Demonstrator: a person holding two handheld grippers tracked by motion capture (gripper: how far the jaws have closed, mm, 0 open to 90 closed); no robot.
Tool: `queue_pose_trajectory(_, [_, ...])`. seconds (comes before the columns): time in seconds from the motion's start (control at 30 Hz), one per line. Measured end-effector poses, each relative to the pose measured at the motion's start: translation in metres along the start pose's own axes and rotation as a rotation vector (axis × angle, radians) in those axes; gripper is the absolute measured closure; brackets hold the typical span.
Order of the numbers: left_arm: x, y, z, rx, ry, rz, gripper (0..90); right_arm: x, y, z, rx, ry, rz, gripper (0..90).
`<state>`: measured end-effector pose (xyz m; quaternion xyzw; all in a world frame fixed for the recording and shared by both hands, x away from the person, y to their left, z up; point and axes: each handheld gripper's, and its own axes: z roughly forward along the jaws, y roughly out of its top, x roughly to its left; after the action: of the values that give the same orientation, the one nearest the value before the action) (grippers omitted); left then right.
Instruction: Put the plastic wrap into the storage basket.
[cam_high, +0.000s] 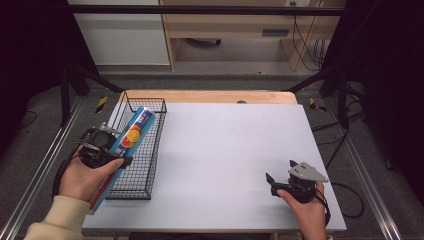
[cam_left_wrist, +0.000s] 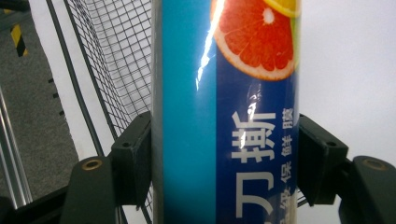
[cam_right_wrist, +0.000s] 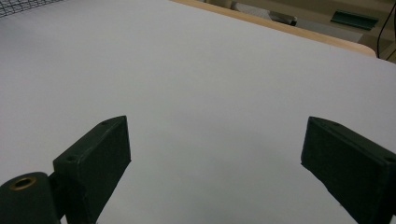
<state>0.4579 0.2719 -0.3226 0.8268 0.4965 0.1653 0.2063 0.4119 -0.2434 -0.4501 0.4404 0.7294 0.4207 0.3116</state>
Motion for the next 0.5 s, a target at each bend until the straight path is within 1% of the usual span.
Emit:
queue_pose_trajectory(0.1, [0.002, 0.0, 0.001, 0.008, -0.004, -0.009, 32.1, 0.0, 0.0, 0.0, 0.003, 0.003, 0.001, 8.5])
queue_pose_trajectory(0.2, [0.003, 0.001, 0.005, 0.027, -0.007, -0.026, 32.1, 0.0, 0.0, 0.0, 0.002, 0.004, 0.0, 8.5])
queue_pose_trajectory(0.3, [0.005, 0.003, 0.01, 0.046, -0.005, -0.027, 32.1, 0.0, 0.0, 0.0, 0.001, 0.007, 0.002, 8.6])
queue_pose_trajectory(0.5, [0.009, 0.006, 0.017, 0.057, 0.001, -0.039, 32.1, 0.0, 0.0, 0.0, 0.0, 0.014, 0.001, 8.8])
